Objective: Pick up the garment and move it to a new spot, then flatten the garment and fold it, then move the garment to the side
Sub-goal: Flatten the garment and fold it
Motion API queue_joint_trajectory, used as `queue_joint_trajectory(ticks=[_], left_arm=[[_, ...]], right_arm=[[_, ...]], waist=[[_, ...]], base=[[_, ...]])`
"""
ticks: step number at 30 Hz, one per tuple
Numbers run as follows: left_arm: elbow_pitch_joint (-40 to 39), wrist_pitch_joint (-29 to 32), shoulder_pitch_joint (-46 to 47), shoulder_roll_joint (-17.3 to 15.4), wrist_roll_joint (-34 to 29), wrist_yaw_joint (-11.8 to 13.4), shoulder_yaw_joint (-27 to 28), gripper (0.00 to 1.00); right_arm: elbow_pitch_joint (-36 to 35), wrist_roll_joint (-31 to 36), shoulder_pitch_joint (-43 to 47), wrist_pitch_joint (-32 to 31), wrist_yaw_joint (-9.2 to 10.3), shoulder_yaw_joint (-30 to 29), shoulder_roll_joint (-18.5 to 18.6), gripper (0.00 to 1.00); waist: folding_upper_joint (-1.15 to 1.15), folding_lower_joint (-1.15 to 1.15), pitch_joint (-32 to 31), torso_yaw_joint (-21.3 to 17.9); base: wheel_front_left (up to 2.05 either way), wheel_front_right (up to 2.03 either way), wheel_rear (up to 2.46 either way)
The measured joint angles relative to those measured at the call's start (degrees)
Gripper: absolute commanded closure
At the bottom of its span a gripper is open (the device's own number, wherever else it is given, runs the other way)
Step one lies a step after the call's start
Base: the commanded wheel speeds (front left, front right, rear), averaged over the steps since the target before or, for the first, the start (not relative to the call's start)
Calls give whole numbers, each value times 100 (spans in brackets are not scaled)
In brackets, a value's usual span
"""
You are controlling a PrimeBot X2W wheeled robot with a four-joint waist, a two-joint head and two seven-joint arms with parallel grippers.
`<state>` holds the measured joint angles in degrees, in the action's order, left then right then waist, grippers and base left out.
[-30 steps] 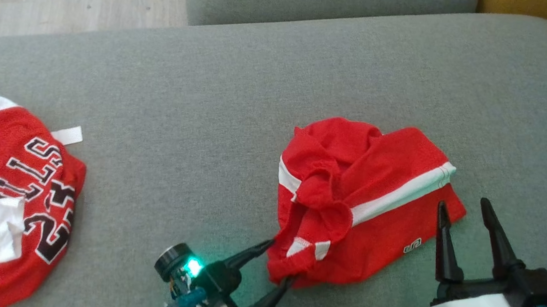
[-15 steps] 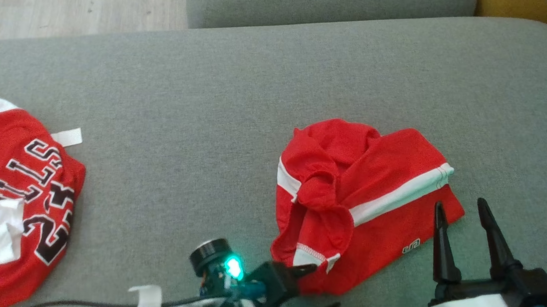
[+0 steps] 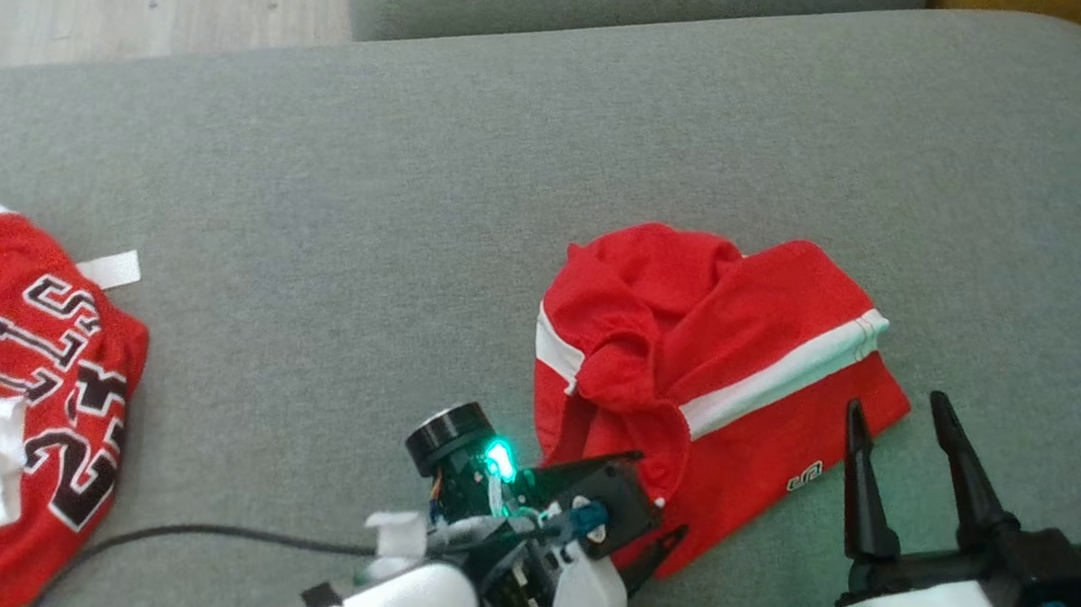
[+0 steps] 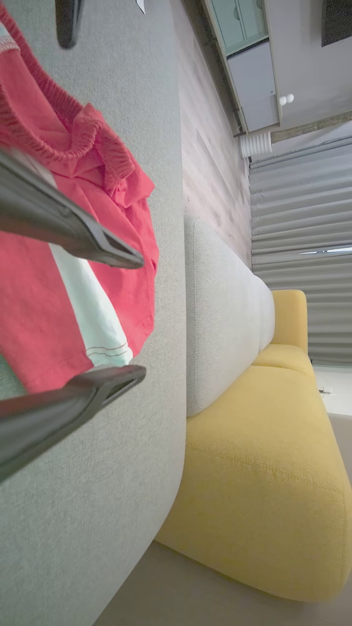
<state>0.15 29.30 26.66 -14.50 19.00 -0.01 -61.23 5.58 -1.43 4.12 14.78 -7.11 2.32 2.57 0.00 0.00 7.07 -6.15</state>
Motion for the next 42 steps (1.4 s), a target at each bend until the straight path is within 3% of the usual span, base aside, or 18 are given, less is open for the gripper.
queue_joint_trajectory(ticks=[9, 10, 11, 12, 13, 20, 26, 29, 34, 42], left_arm=[[802, 165, 153, 192, 20, -55, -48, 0], [840, 185, 152, 201, 21, -56, -54, 6], [870, 189, 152, 209, 45, -57, -55, 26], [891, 189, 152, 211, 78, -57, -64, 79], [891, 189, 152, 212, 79, -58, -67, 100], [713, 53, 93, 180, 191, 35, -87, 100], [109, -1141, -350, 10, 538, 589, 753, 100], [-5, -1677, -742, -271, 716, 760, 1159, 100], [8, -2348, -1127, -614, 911, 859, 1600, 100], [466, -3050, -1207, -578, 1136, 811, 1886, 100]], right_arm=[[32, 0, -5, 0, 0, 58, 0, 0], [32, 0, -5, 0, 0, 54, 0, 0], [33, 0, -5, 0, 0, 53, 0, 0], [33, 0, -5, 0, 0, 48, 0, 0], [33, 0, -5, 0, 0, 42, 0, 0], [35, -1, 0, 0, 0, -18, 0, 0], [62, -25, 9, 0, 0, -91, 0, 0], [164, -171, 7, 0, 0, -109, 0, 0], [559, -286, -29, 0, 0, -247, 2, 0], [1718, -1345, -520, 0, 0, 199, 552, 0]], waist=[[0, 0, 67, -171], [0, 0, 67, -184], [0, 0, 65, -194], [0, 0, 60, -203], [0, 0, 57, -201], [0, 0, -13, -83], [0, 0, -95, 150], [0, 0, -103, 308], [0, 0, -53, 607], [0, 0, 17, 979]], base=[[0, 0, 0], [0, 0, 0], [0, 0, 0], [0, 0, 0], [0, 0, 0], [0, 0, 0], [0, 0, 0], [0, 0, 0], [0, 0, 0], [0, 0, 0]])
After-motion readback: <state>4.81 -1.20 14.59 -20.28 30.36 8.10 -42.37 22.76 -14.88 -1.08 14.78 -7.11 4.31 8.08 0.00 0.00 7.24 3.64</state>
